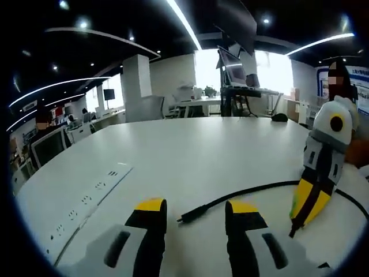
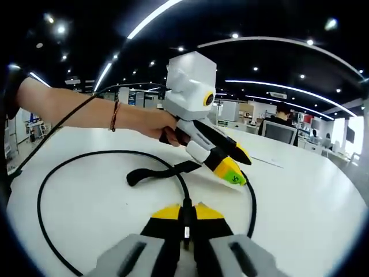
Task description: Find the charging cable on the desk, coil it up and secure with Velcro.
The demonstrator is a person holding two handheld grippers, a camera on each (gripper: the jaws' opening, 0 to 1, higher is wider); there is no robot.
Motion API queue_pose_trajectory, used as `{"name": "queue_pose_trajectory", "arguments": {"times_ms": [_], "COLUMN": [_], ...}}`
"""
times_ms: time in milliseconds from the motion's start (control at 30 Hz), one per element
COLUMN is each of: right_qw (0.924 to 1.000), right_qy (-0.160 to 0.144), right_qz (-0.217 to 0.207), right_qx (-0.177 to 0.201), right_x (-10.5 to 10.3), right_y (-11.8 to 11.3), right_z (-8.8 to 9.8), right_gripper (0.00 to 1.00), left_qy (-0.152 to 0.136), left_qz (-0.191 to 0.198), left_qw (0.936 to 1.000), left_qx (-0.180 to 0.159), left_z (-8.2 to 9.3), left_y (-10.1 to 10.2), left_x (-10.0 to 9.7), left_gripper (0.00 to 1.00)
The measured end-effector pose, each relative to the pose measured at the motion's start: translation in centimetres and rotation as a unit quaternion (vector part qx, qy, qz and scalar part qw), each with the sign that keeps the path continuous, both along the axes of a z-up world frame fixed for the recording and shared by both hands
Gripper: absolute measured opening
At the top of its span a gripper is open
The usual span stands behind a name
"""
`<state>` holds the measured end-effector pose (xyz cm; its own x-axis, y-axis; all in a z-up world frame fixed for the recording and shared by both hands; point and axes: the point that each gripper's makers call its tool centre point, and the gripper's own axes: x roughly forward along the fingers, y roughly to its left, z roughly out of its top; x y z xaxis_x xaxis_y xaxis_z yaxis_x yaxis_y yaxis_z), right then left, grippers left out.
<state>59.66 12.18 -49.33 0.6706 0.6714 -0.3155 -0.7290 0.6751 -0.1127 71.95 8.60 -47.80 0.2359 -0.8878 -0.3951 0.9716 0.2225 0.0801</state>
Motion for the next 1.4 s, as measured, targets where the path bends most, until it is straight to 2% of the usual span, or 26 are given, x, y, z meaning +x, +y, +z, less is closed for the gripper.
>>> {"name": "queue_pose_trajectory", "arguments": {"times_ms": [167, 267, 500, 700, 867, 1200, 1400], "right_qw": [1.0, 1.0, 1.0, 1.0, 1.0, 1.0, 1.0], "right_qy": [0.0, 0.0, 0.0, 0.0, -0.001, -0.002, -0.002], "right_qz": [0.0, 0.001, 0.001, 0.001, 0.001, 0.001, 0.001], "right_qx": [0.0, 0.0, -0.001, -0.001, -0.002, -0.003, -0.003], "right_x": [-0.1, -0.2, -0.2, -0.3, -0.2, -0.1, -0.1], "right_y": [0.1, 0.1, 0.1, 0.1, 0.0, -0.1, -0.1], "right_z": [-0.1, -0.2, -0.3, -0.4, -0.4, -0.4, -0.4], "right_gripper": [0.08, 0.08, 0.08, 0.08, 0.08, 0.08, 0.08], "left_qy": [0.001, 0.007, 0.036, 0.052, 0.05, 0.047, 0.036], "left_qz": [-0.013, -0.017, -0.015, -0.016, -0.021, -0.025, -0.036], "left_qw": [0.9999, 0.9993, 0.9991, 0.9985, 0.9984, 0.9981, 0.9973], "left_qx": [0.011, 0.033, 0.017, 0.013, 0.017, 0.031, 0.054], "left_z": [-0.4, -1.5, -1.6, -1.7, -1.6, -1.5, -1.4], "left_y": [-0.3, -0.2, -0.3, -0.3, -0.1, 0.1, 0.2], "left_x": [-0.1, -0.2, -0.4, -0.8, -1.1, -1.4, -1.7], "left_gripper": [0.41, 0.41, 0.4, 0.31, 0.23, 0.19, 0.15]}}
